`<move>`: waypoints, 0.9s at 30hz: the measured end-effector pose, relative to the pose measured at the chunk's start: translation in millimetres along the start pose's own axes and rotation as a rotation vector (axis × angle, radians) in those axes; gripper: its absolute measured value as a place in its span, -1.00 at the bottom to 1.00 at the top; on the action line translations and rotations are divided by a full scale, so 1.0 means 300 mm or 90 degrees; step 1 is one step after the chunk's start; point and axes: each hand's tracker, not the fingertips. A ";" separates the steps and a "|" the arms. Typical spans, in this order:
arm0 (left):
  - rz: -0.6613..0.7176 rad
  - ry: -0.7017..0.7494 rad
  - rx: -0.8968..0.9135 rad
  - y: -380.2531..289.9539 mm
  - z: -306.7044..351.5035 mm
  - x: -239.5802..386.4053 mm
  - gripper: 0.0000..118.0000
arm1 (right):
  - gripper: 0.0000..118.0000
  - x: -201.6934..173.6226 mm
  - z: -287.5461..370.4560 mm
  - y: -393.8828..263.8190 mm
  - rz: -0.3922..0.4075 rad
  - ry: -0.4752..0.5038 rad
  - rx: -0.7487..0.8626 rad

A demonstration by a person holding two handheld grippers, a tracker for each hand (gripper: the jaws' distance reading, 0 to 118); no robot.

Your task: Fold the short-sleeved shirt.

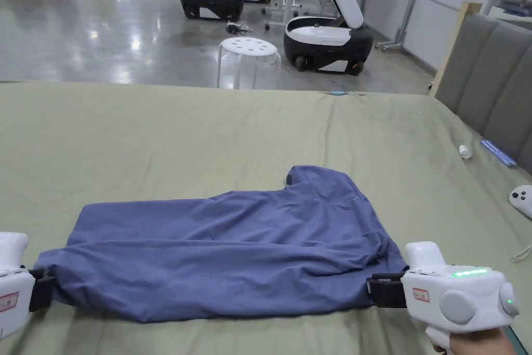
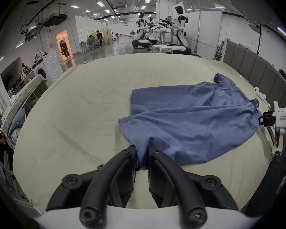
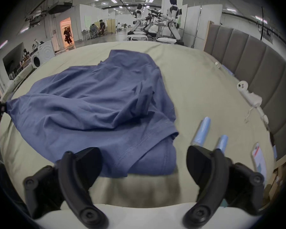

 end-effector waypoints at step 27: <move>0.011 -0.051 -0.073 -0.168 0.328 -0.151 -0.90 | -0.69 -0.018 0.514 -0.113 -0.017 0.145 -0.116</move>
